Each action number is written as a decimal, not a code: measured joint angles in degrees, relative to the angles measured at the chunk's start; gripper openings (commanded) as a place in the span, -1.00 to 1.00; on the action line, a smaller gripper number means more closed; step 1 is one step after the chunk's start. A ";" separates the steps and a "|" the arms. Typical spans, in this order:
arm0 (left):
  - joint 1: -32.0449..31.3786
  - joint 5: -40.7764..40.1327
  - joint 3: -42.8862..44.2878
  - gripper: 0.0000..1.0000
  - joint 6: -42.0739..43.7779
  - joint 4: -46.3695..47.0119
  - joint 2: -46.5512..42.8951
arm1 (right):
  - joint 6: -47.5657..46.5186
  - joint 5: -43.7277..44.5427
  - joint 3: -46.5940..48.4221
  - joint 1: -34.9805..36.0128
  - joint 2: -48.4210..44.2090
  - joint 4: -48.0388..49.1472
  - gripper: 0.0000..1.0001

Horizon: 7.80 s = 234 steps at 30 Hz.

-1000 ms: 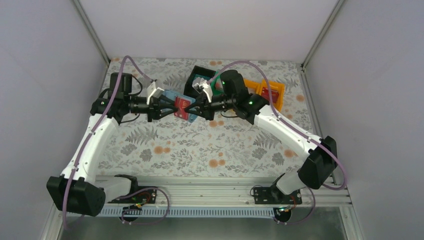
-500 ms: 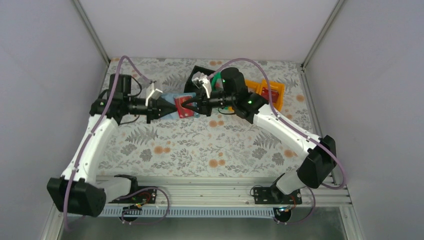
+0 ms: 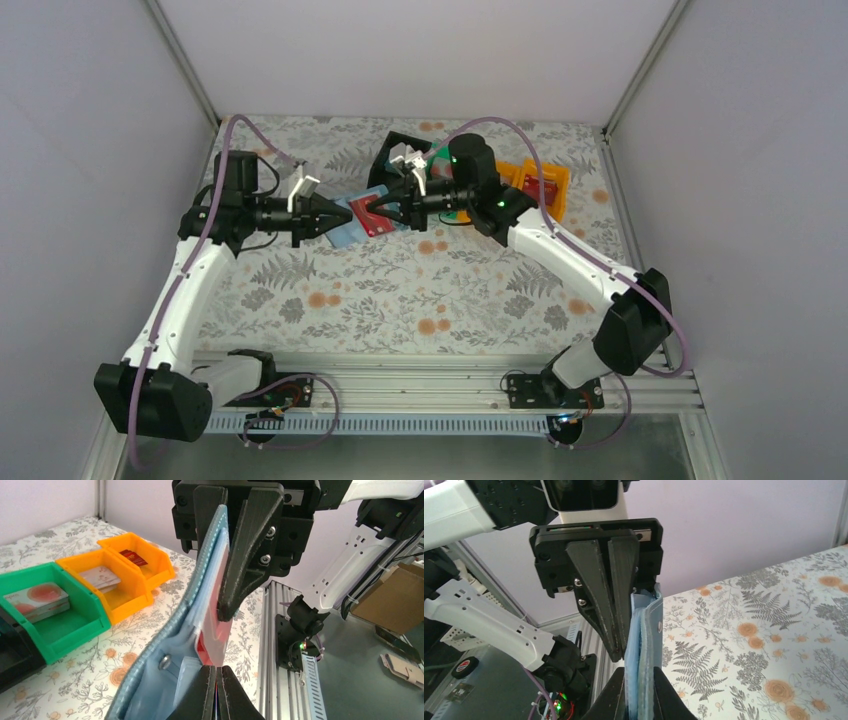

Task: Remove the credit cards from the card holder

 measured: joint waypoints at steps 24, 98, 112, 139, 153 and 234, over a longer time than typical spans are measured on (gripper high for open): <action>-3.02 1.57 5.22 -0.59 -1.64 -1.36 7.54 | 2.62 -1.01 0.04 -0.48 1.07 3.06 -0.92; 5.25 -15.76 2.14 -0.95 0.39 -2.34 0.24 | 5.84 1.29 -10.36 -13.49 -7.48 -3.72 -0.92; 10.03 -17.38 0.81 -0.95 -1.31 -1.73 -3.54 | 2.58 -1.95 -11.32 -1.36 14.29 -11.04 -0.91; 7.63 -2.62 -0.39 -0.95 3.96 -4.96 -1.14 | -12.31 10.78 2.93 0.72 -4.04 -14.29 0.02; 6.25 13.66 7.15 -0.95 -12.17 -4.48 7.56 | -37.09 21.92 -3.15 3.50 -20.00 -2.01 -0.06; 8.87 -12.85 4.15 1.00 -16.96 0.46 1.27 | -34.95 64.11 15.04 -32.50 15.08 -35.95 -0.92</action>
